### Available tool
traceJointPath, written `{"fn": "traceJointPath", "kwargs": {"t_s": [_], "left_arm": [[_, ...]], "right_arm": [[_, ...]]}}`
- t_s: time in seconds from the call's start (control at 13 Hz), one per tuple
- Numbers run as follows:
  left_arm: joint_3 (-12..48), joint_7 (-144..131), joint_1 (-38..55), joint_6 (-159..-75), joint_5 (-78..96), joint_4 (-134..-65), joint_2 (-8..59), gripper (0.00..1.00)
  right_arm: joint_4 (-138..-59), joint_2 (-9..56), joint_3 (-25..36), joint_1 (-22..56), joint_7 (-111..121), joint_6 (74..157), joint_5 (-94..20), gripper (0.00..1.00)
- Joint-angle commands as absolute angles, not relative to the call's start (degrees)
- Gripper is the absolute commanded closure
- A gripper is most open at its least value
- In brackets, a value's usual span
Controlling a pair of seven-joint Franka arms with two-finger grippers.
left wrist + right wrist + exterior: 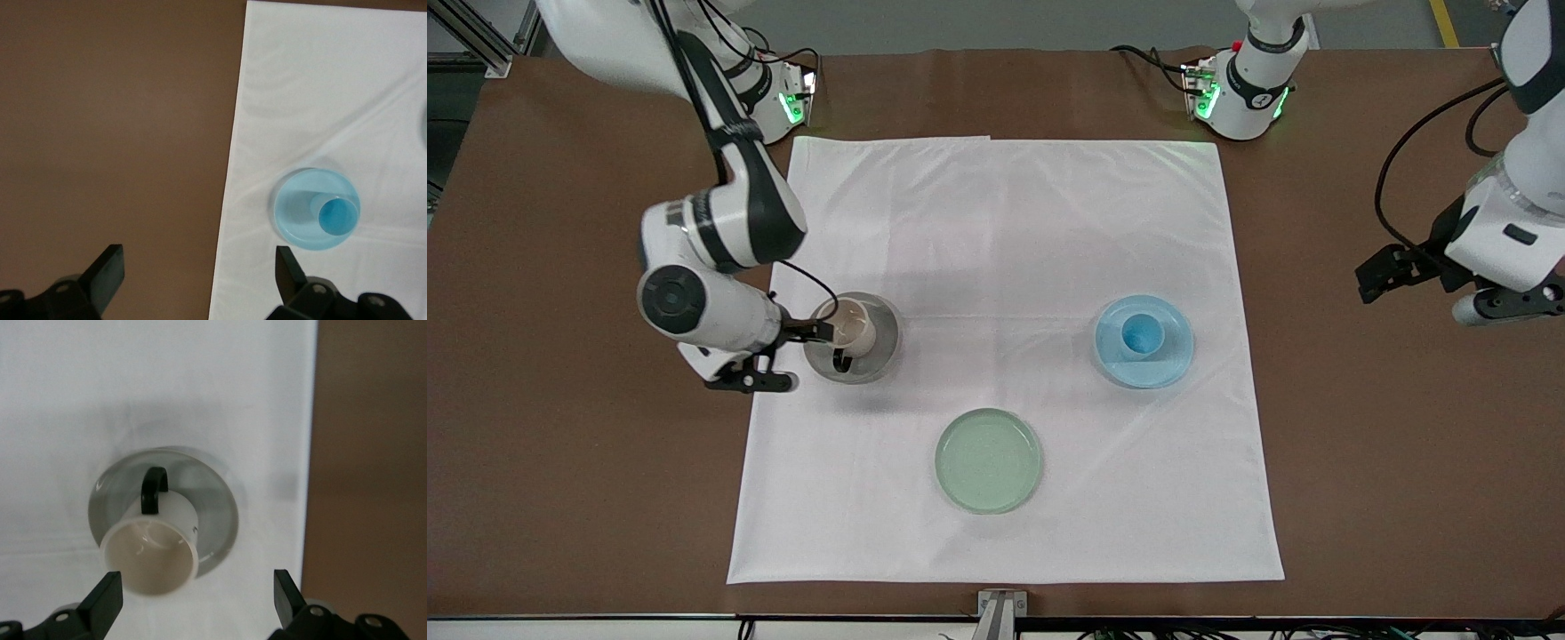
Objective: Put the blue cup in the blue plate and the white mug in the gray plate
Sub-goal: 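Release the mug on the gray plate while the left gripper withdraws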
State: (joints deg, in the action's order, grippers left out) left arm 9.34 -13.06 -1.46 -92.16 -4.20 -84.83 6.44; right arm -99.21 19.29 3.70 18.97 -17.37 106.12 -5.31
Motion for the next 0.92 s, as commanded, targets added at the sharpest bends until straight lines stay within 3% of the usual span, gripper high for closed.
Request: {"fn": "traceJointPath", "kwargs": {"t_s": [0.0,0.38,0.69,0.85], "left_arm": [[4.5,-6.0,2.0,-91.1,-1.5,-91.3,0.4,0.0],[3.1,-6.3,2.5,-91.3,0.7,-98.9,-6.9,0.0],[4.0,-6.9,3.1,-91.1,-0.2,-98.3,-7.6,0.0],[4.2,-7.1,3.3,-91.0,-0.7,-97.4,-7.3,0.0]], "right_arm": [[-102.6,8.1,3.0,13.7,-15.7,96.9,-4.2,0.0],[-102.7,-1.3,3.0,5.2,-5.7,88.5,-0.9,0.0],[-101.5,-1.7,3.1,1.9,-1.3,90.4,-0.6,0.0],[-97.2,-1.3,3.2,1.8,-1.3,91.0,-0.2,0.0]]}}
